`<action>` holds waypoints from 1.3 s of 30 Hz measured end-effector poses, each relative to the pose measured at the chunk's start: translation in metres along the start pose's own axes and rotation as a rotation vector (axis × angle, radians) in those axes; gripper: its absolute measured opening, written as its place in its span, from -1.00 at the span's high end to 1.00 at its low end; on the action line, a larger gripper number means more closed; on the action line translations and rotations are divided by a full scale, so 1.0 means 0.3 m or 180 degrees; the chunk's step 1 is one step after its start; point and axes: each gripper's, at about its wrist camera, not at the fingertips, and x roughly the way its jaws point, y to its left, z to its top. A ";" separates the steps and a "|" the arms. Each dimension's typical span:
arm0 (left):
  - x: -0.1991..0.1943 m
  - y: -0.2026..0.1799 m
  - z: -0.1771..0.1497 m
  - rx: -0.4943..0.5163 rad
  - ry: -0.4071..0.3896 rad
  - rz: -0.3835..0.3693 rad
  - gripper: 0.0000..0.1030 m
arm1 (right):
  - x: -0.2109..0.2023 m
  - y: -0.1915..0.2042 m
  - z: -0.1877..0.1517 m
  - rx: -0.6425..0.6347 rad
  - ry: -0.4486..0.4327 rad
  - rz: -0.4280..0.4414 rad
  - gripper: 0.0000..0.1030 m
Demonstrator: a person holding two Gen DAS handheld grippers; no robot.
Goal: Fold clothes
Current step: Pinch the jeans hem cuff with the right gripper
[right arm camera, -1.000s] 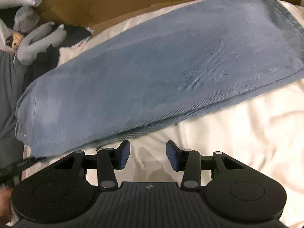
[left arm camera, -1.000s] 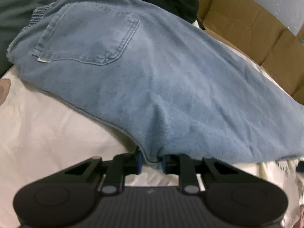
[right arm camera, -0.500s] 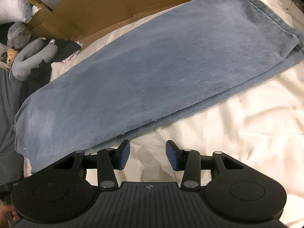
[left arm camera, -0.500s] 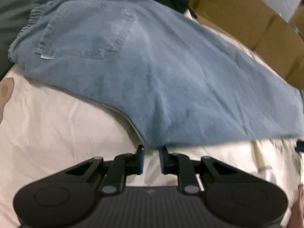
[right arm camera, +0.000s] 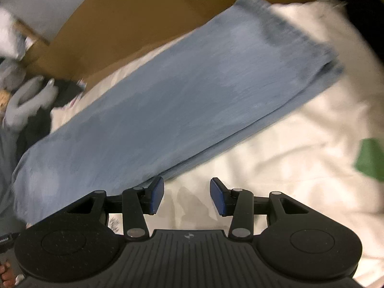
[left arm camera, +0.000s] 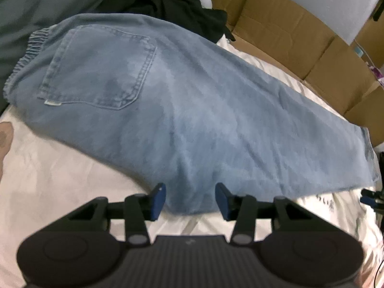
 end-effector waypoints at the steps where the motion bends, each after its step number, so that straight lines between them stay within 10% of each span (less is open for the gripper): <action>1: 0.022 -0.003 0.003 -0.0011 0.0036 0.0024 0.07 | -0.015 -0.013 0.007 0.0026 -0.0099 -0.0031 0.04; 20: 0.118 0.003 -0.054 0.0225 0.0304 0.0200 0.09 | -0.020 -0.269 0.156 0.1079 -0.0762 -0.0391 0.09; 28: 0.116 0.020 -0.050 0.0165 0.0315 0.0133 0.09 | -0.033 -0.296 0.174 0.1221 -0.0991 -0.0441 0.82; 34: 0.087 0.075 -0.068 -0.0121 0.0323 0.0133 0.03 | -0.035 -0.323 0.174 0.1396 -0.1052 -0.0365 0.75; 39: 0.045 0.136 -0.066 -0.0504 0.0228 0.0059 -0.04 | 0.017 -0.361 0.179 0.1582 -0.1013 -0.0121 0.18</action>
